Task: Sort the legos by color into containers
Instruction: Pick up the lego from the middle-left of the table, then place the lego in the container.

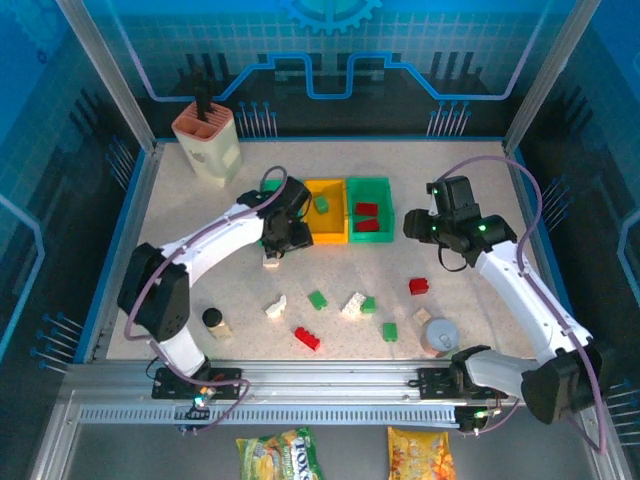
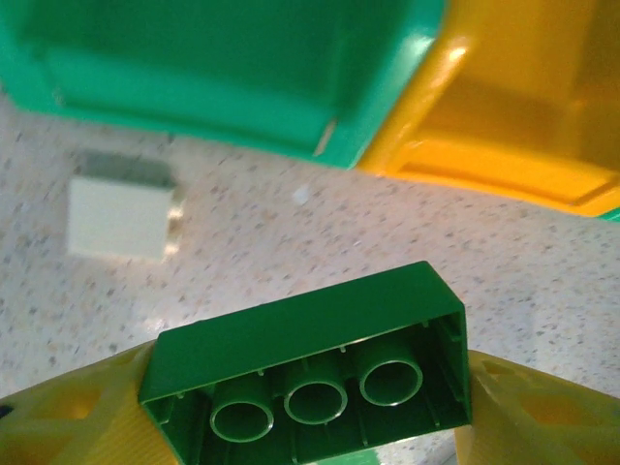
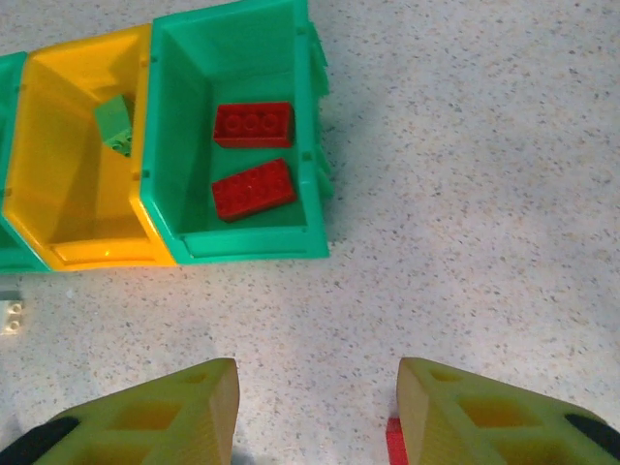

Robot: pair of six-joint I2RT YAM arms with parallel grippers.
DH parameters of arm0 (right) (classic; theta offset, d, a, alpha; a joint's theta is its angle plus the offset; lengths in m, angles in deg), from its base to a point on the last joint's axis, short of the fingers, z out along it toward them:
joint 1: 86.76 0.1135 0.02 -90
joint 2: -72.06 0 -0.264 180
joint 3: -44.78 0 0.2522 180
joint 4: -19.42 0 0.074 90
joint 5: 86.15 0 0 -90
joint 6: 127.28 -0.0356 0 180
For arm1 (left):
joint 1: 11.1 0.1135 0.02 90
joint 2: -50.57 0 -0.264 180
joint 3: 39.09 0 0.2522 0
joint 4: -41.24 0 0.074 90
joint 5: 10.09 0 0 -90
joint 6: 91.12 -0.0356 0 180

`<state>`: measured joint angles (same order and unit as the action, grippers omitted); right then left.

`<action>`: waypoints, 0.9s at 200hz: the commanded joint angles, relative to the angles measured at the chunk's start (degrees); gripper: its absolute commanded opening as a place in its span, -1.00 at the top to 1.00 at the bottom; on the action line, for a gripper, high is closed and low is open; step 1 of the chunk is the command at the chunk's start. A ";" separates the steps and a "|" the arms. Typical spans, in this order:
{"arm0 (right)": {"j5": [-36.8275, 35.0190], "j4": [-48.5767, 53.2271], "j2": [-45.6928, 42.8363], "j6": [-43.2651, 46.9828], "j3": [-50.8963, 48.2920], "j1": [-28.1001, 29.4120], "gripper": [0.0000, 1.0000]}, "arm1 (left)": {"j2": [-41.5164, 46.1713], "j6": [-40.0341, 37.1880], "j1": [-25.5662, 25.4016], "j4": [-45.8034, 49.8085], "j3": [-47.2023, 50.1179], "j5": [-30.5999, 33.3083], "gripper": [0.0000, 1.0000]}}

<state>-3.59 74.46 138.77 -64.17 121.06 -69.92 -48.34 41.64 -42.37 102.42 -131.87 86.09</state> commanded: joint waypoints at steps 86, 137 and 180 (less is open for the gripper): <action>-5.75 7.45 -5.98 -1.20 -2.22 -1.29 0.04 | -25.15 -19.84 -0.04 14.31 -37.36 -0.90 -0.20; -6.20 7.89 -5.64 -1.38 -1.97 -1.34 0.04 | -33.14 -19.91 0.29 16.22 -45.12 -0.35 -0.22; -6.01 7.59 -4.52 -0.98 -1.75 -1.30 0.04 | -36.07 -19.24 0.69 16.42 -47.00 -0.10 -0.32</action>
<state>-8.99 80.80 133.66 -64.85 119.27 -70.44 -82.61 22.71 -42.24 116.30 -176.83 85.30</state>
